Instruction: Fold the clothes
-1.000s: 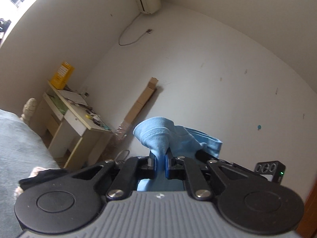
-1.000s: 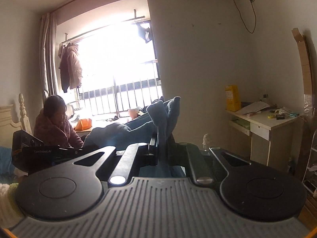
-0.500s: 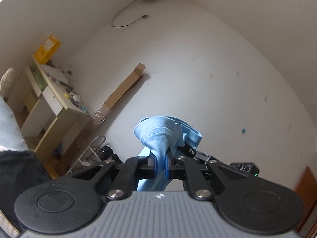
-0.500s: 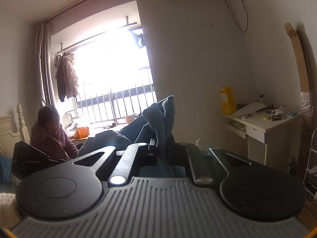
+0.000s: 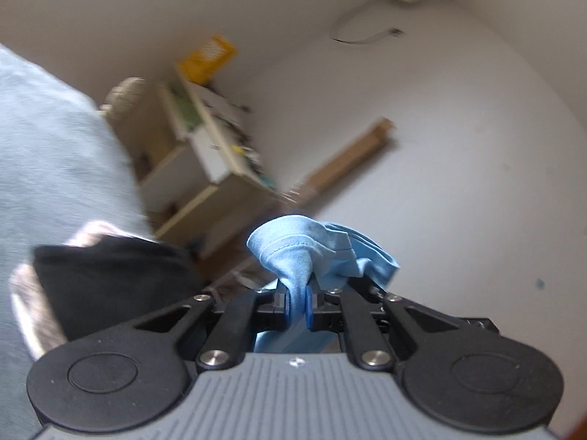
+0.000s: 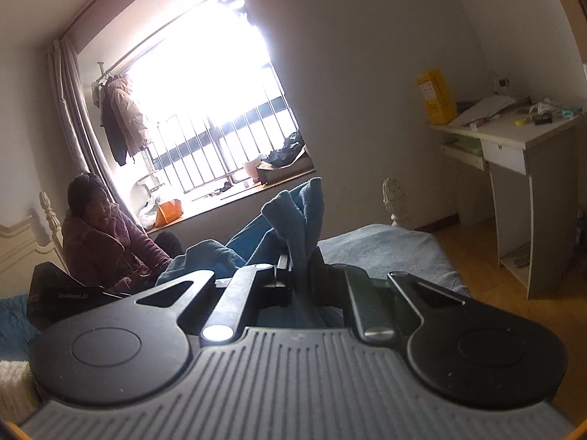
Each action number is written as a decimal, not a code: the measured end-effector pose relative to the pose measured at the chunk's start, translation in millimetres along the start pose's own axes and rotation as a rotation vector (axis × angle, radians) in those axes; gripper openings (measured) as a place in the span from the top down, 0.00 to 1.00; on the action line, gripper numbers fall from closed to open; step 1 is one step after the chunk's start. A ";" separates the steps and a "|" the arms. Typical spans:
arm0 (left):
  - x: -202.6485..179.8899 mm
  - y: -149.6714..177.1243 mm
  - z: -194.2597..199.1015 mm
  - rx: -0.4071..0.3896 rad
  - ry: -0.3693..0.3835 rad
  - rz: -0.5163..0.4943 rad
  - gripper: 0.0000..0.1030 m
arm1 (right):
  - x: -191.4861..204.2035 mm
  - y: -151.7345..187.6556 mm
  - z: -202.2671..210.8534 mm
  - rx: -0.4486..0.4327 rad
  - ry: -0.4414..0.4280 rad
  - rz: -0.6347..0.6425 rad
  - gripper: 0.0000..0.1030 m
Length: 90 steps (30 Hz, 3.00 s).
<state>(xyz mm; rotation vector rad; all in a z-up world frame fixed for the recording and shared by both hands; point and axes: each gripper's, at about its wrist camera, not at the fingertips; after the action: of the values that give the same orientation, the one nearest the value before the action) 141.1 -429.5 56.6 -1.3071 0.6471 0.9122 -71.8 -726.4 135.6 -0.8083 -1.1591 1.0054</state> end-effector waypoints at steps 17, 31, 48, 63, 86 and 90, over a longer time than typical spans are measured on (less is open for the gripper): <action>102.5 -25.0 -14.1 -0.050 -0.311 0.059 0.88 | -30.7 48.2 -173.5 0.269 -0.008 -0.050 0.88; 45.6 -33.7 15.0 -0.161 -0.451 -0.326 0.53 | -17.5 21.2 -136.0 0.151 -0.054 -0.053 0.65; 111.2 -54.3 -5.2 -0.024 -0.421 -0.039 0.54 | 75.3 62.8 -69.9 0.160 0.039 0.008 0.52; 121.8 -61.3 -21.9 0.052 -0.388 -0.088 0.84 | 202.8 205.7 35.6 0.330 0.150 0.878 0.55; 78.2 -58.2 -5.3 -0.030 -0.383 -0.283 0.99 | 210.6 195.8 64.7 0.289 0.169 0.910 0.96; 73.8 -51.3 1.4 -0.042 -0.376 -0.308 0.99 | 211.2 202.7 73.0 0.294 0.180 0.904 0.96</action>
<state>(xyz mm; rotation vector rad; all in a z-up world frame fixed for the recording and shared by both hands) 222.7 -414.3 22.0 -1.1887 0.1300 0.8867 -166.4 -456.1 40.6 -1.1809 -0.4358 1.7451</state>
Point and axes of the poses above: each gripper's, at about its wrist camera, not at the fingertips, and z roughly against the way its jaws point, x to its left, y to its underside, and after that the axes turned 4 degrees about z, right-handed
